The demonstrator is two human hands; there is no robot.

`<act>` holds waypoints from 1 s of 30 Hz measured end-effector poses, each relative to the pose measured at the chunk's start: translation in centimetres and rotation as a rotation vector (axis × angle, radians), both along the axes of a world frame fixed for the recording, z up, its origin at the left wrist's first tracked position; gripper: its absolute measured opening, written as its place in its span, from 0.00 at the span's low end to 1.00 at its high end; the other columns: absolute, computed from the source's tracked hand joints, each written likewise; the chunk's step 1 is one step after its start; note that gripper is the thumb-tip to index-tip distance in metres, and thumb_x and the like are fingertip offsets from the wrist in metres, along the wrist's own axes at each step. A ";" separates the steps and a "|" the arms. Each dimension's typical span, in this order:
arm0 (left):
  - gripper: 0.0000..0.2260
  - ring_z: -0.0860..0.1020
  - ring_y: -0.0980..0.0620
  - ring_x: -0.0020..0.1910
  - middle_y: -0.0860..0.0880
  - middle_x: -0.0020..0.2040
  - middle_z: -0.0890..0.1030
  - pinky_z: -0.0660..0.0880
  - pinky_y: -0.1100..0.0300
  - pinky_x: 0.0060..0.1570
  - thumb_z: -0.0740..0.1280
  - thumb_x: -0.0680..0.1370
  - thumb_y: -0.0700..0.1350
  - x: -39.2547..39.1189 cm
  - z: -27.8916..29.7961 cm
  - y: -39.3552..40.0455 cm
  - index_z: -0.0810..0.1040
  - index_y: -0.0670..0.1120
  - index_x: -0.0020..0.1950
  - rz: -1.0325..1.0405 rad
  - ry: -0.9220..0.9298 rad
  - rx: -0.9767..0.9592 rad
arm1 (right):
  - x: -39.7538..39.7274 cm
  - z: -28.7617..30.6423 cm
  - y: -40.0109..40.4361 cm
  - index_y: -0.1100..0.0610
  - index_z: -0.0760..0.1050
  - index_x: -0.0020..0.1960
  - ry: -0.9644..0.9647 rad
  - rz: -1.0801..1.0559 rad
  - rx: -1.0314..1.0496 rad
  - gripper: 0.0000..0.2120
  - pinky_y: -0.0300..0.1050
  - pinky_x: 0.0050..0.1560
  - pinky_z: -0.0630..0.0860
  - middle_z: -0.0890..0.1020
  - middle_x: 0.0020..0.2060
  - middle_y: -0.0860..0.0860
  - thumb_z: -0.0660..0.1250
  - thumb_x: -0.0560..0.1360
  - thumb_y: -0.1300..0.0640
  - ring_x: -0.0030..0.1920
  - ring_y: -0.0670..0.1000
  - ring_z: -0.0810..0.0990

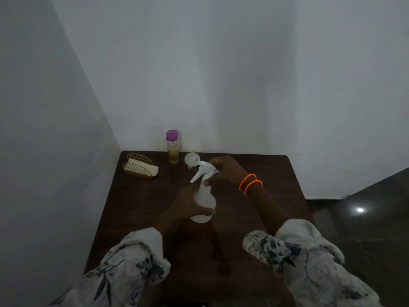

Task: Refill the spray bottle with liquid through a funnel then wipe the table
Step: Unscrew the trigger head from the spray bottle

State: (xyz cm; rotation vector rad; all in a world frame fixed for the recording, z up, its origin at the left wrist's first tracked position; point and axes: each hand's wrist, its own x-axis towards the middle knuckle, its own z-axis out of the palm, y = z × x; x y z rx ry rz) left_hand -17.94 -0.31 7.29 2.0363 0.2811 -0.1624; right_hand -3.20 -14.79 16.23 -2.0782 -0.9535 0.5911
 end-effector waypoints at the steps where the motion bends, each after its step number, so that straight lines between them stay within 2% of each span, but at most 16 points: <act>1: 0.43 0.79 0.57 0.62 0.58 0.63 0.80 0.80 0.50 0.62 0.83 0.58 0.65 0.0 -0.1 0.1 0.74 0.55 0.70 -0.001 -0.005 -0.002 | 0.1 0.1 -0.1 0.52 0.82 0.45 0.020 0.018 0.017 0.15 0.47 0.45 0.81 0.86 0.41 0.50 0.83 0.61 0.57 0.43 0.50 0.85; 4: 0.40 0.80 0.59 0.60 0.57 0.61 0.81 0.81 0.51 0.60 0.83 0.59 0.65 -0.1 -0.3 0.1 0.77 0.54 0.67 0.006 -0.017 -0.008 | 0.1 0.4 -0.4 0.55 0.82 0.50 0.066 0.032 0.057 0.16 0.44 0.48 0.82 0.85 0.45 0.52 0.80 0.64 0.62 0.46 0.50 0.84; 6: 0.40 0.80 0.57 0.60 0.57 0.61 0.81 0.81 0.49 0.60 0.83 0.58 0.65 -0.1 -0.2 0.0 0.77 0.54 0.67 0.021 -0.014 -0.013 | 0.1 0.1 -0.6 0.57 0.82 0.53 0.128 -0.013 0.089 0.18 0.48 0.51 0.82 0.85 0.47 0.54 0.80 0.65 0.60 0.49 0.54 0.84; 8: 0.40 0.80 0.57 0.60 0.56 0.61 0.81 0.81 0.49 0.60 0.83 0.59 0.65 0.1 -0.1 0.0 0.76 0.55 0.67 0.014 -0.016 -0.007 | -0.2 -0.1 -0.7 0.59 0.81 0.52 0.171 -0.075 0.107 0.18 0.54 0.51 0.82 0.85 0.47 0.57 0.82 0.65 0.58 0.49 0.58 0.84; 11: 0.39 0.79 0.58 0.60 0.57 0.61 0.80 0.80 0.50 0.60 0.83 0.60 0.62 0.2 0.4 -0.2 0.76 0.55 0.67 0.008 -0.015 0.001 | -0.4 -0.5 -0.8 0.59 0.82 0.48 0.136 -0.123 0.109 0.17 0.56 0.49 0.83 0.86 0.44 0.56 0.82 0.63 0.55 0.46 0.58 0.85; 14: 0.41 0.80 0.56 0.60 0.55 0.61 0.81 0.81 0.50 0.60 0.83 0.59 0.64 0.3 0.6 -0.4 0.76 0.53 0.68 0.014 -0.015 0.005 | -0.2 -0.1 -0.9 0.58 0.83 0.47 0.172 -0.119 0.126 0.14 0.51 0.48 0.83 0.86 0.43 0.56 0.81 0.64 0.61 0.45 0.54 0.85; 16: 0.41 0.80 0.57 0.60 0.55 0.61 0.81 0.81 0.50 0.60 0.83 0.59 0.64 0.3 0.7 -0.5 0.77 0.53 0.68 0.017 -0.015 0.003 | -0.2 0.2 -1.0 0.60 0.82 0.49 0.201 -0.122 0.144 0.15 0.47 0.47 0.82 0.86 0.43 0.57 0.79 0.64 0.67 0.44 0.53 0.85; 18: 0.41 0.80 0.57 0.60 0.55 0.61 0.81 0.81 0.50 0.60 0.83 0.59 0.65 0.3 0.9 -0.7 0.76 0.52 0.68 0.017 -0.013 0.006 | -0.3 0.1 -1.1 0.61 0.81 0.51 0.218 -0.128 0.170 0.16 0.47 0.47 0.82 0.85 0.45 0.60 0.76 0.64 0.69 0.45 0.54 0.84; 21: 0.44 0.80 0.56 0.61 0.54 0.63 0.81 0.81 0.50 0.60 0.82 0.58 0.66 0.3 1.1 -0.8 0.75 0.51 0.70 0.009 -0.002 0.008 | -0.6 -0.1 -1.1 0.61 0.80 0.57 0.244 -0.148 0.176 0.21 0.49 0.50 0.82 0.85 0.49 0.59 0.79 0.65 0.65 0.50 0.56 0.84; 24: 0.44 0.79 0.55 0.62 0.54 0.64 0.80 0.80 0.50 0.61 0.83 0.58 0.65 0.3 1.2 -0.9 0.74 0.52 0.70 0.015 -0.007 0.009 | -0.6 -0.4 -1.1 0.59 0.80 0.57 0.187 -0.154 0.142 0.24 0.50 0.51 0.83 0.85 0.49 0.55 0.82 0.63 0.58 0.50 0.55 0.84; 28: 0.43 0.79 0.56 0.62 0.56 0.63 0.80 0.80 0.54 0.60 0.83 0.58 0.65 0.2 1.4 -0.9 0.75 0.52 0.70 0.017 -0.006 0.009 | -0.5 -0.2 -1.0 0.63 0.80 0.56 0.208 -0.178 0.150 0.20 0.41 0.43 0.81 0.85 0.46 0.58 0.76 0.65 0.70 0.44 0.49 0.84; 30: 0.42 0.80 0.57 0.61 0.57 0.61 0.81 0.81 0.55 0.59 0.83 0.57 0.66 0.1 1.5 -0.9 0.76 0.53 0.68 0.024 -0.006 -0.001 | -0.5 0.1 -1.1 0.65 0.79 0.58 0.233 -0.179 0.169 0.19 0.37 0.41 0.79 0.85 0.46 0.58 0.73 0.67 0.73 0.42 0.46 0.84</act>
